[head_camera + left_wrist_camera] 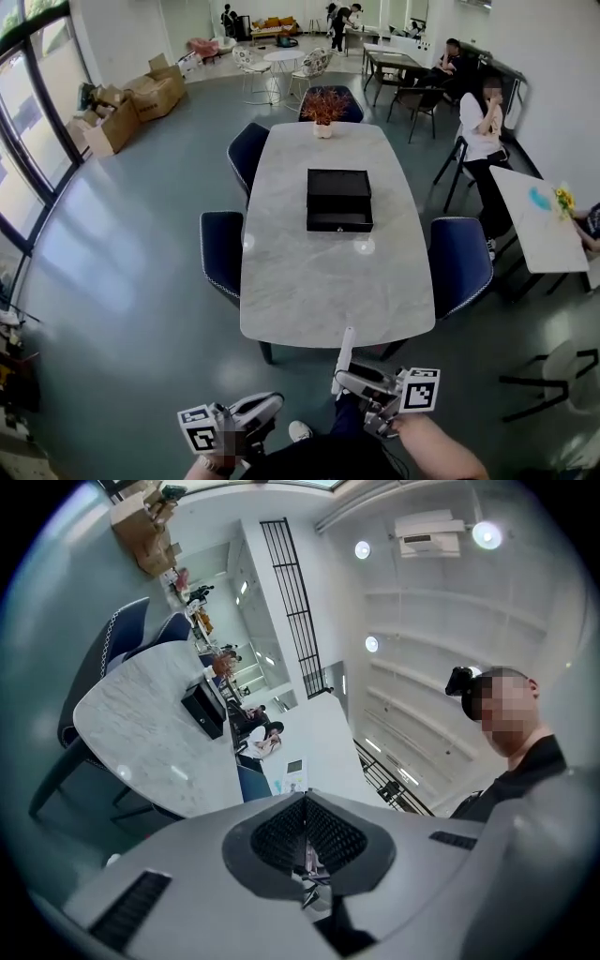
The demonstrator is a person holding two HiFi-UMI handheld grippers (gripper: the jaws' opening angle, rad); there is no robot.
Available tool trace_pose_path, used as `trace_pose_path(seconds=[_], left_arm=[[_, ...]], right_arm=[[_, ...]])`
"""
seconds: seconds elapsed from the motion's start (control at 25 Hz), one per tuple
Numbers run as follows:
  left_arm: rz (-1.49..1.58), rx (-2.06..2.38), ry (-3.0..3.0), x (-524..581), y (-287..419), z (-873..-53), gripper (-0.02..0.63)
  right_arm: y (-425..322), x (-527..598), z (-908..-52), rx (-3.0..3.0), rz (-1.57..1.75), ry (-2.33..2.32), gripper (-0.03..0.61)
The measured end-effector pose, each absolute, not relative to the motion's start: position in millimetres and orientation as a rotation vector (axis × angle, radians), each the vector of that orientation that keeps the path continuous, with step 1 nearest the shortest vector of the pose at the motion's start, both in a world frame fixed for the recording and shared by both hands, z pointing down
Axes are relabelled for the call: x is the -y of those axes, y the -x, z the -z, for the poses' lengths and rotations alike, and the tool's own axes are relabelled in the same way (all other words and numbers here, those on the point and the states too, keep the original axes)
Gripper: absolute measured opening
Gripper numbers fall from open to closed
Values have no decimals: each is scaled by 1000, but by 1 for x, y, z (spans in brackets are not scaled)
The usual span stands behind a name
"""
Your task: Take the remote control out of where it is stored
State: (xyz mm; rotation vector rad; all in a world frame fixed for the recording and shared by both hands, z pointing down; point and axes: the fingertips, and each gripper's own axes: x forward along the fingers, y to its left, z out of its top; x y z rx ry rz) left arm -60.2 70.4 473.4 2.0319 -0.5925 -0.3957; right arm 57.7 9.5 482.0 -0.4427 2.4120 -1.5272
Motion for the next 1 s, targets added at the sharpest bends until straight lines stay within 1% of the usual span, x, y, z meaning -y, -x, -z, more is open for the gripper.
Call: trace_pose_path(seconds=[0.24,0.52,1.0], left_arm=[[392,530,-2045,-106,54,-474,8],[365,492,-2060,-133,49,-476,8],[373,476,-2058,-150,36,-476,8]], right_arm=[[-62,-81,-483,-2305,1553,473,216],[-67,-131,-484,-2277,1526,524,216],[-70,-157,-475,-2300,1481,470,216]])
